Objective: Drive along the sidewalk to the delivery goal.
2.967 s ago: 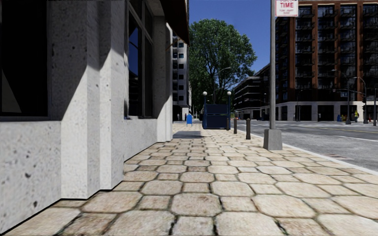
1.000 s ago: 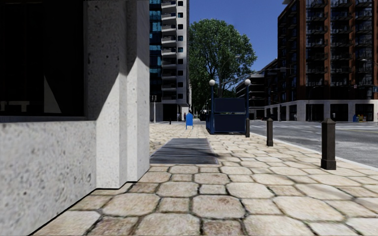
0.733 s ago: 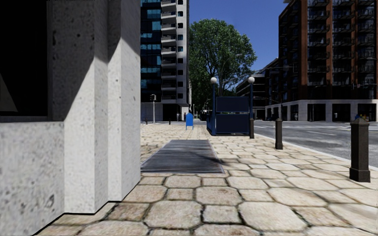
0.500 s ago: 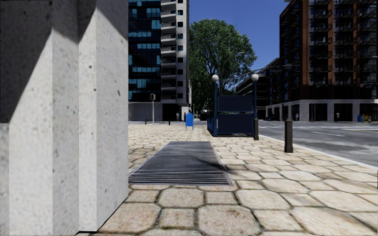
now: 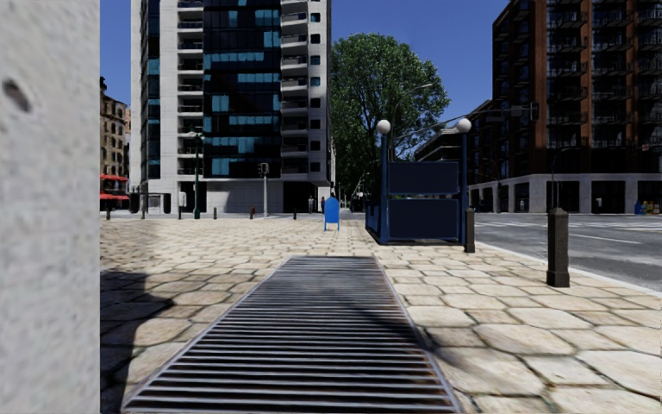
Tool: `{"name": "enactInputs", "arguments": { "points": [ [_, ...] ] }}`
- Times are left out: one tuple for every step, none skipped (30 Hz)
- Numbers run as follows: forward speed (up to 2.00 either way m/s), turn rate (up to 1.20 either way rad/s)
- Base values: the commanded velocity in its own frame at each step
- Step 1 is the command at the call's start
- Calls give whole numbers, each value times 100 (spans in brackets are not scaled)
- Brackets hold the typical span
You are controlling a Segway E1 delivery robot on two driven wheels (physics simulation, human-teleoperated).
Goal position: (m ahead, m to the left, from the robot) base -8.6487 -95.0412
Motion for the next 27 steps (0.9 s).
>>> {"name": "enactInputs", "arguments": {
  "points": [
    [200, 0],
    [200, 0],
    [200, 0],
    [200, 0],
    [200, 0],
    [200, 0],
    [200, 0],
    [200, 0],
    [200, 0],
    [200, 0],
    [200, 0],
    [200, 0],
    [200, 0],
    [200, 0],
    [200, 0],
    [200, 0],
    [200, 0],
    [200, 0],
    [200, 0],
    [200, 0],
    [200, 0],
    [200, 0],
    [200, 0],
    [200, 27],
    [200, 70],
    [200, 120],
    [200, 120]
  ]
}}
